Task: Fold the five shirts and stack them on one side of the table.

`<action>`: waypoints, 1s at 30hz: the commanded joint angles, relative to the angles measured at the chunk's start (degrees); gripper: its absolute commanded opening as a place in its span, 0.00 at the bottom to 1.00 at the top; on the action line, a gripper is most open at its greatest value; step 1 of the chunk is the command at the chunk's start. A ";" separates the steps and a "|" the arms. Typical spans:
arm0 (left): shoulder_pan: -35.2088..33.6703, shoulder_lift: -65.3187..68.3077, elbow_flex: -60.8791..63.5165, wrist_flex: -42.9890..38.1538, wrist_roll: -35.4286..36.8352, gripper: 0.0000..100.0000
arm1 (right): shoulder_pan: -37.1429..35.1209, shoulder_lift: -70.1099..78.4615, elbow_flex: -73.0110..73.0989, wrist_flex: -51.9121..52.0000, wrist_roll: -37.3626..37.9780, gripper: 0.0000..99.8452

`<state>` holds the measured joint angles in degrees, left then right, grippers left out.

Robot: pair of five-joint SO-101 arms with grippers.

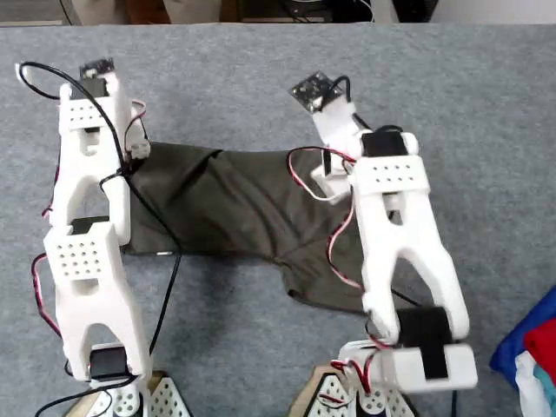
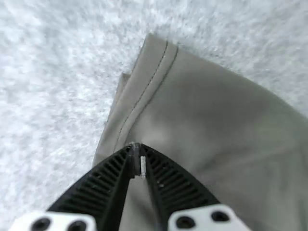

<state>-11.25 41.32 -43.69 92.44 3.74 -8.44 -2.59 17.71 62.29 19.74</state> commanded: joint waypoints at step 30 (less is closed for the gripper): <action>0.62 15.52 -7.74 -20.31 0.26 0.02 | 10.86 47.16 -43.65 4.48 1.23 0.01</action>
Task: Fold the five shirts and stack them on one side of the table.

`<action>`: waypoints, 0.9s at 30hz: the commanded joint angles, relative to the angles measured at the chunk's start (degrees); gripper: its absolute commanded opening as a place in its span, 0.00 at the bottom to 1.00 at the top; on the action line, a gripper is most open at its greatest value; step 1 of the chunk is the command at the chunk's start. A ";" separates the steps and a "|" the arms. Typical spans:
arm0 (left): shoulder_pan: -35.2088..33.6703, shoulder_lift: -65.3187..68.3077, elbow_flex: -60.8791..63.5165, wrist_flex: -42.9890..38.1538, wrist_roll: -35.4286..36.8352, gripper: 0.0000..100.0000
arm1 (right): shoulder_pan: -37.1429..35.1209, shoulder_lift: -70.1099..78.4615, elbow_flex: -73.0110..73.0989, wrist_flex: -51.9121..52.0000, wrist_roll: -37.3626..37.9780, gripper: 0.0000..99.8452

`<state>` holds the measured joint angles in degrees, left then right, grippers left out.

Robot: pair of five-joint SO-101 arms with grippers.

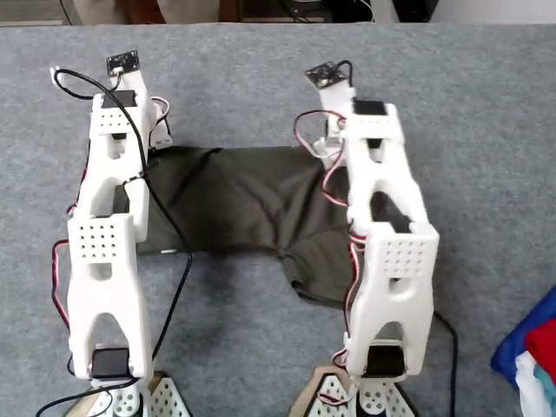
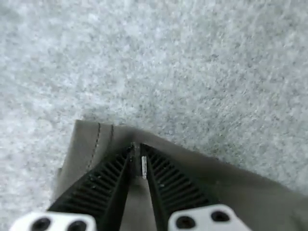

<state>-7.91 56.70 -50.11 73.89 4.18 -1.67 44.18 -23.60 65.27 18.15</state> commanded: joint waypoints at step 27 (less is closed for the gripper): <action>-0.97 0.13 -45.80 27.34 -5.01 0.02 | -3.82 -14.20 -18.86 29.10 11.43 0.06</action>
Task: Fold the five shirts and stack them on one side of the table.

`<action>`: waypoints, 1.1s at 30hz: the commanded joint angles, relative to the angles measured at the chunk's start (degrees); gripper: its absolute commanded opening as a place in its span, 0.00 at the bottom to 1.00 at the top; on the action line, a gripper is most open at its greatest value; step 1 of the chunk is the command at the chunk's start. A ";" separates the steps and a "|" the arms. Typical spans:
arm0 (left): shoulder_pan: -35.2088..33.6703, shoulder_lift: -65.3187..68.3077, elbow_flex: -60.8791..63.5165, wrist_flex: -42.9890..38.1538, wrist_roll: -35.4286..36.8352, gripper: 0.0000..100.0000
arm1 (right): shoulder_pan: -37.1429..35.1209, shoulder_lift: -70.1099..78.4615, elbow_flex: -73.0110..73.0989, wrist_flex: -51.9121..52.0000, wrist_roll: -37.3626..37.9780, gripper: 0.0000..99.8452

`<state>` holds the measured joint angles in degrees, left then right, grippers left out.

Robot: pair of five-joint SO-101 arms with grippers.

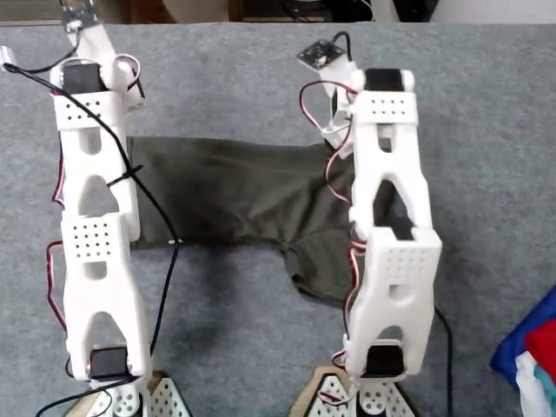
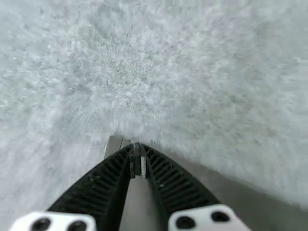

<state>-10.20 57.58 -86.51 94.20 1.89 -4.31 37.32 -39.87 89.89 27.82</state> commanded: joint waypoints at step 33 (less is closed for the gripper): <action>-0.44 -74.33 111.74 -18.81 -7.47 0.02 | -16.04 -79.43 104.13 -30.95 10.20 0.07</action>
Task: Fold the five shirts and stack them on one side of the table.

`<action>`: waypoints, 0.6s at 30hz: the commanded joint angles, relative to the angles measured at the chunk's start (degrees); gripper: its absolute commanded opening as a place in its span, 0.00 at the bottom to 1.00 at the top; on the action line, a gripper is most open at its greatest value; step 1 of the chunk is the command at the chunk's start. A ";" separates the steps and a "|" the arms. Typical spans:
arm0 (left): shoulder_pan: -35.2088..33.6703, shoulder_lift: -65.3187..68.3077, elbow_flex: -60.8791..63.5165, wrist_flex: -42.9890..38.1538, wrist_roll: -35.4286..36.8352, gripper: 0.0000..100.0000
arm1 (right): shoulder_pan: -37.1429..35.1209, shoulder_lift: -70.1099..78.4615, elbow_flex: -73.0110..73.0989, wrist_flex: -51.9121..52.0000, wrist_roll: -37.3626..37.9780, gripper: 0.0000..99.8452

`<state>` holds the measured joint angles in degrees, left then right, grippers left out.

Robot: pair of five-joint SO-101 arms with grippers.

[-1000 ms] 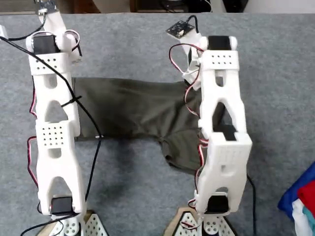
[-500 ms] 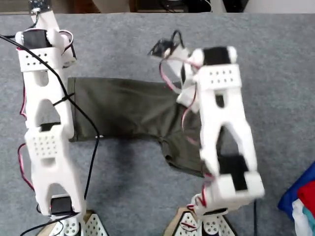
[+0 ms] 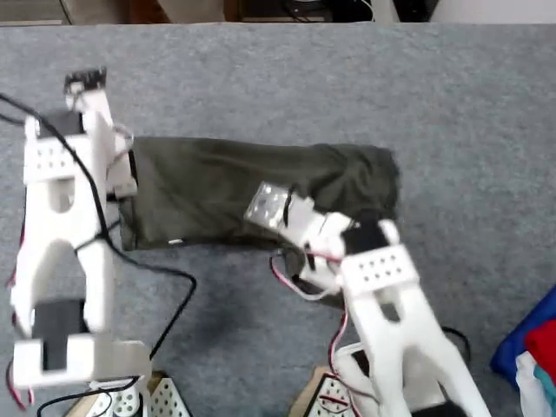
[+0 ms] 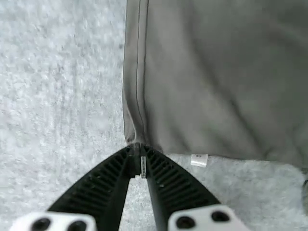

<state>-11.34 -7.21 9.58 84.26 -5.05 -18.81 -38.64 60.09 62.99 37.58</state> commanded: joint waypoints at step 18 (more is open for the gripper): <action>-0.79 -23.78 46.24 -37.01 -0.53 0.02 | -1.89 5.58 5.14 1.67 -4.40 0.16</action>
<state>-11.34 -29.36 55.74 48.48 -5.05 -20.22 -34.86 65.10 64.04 33.80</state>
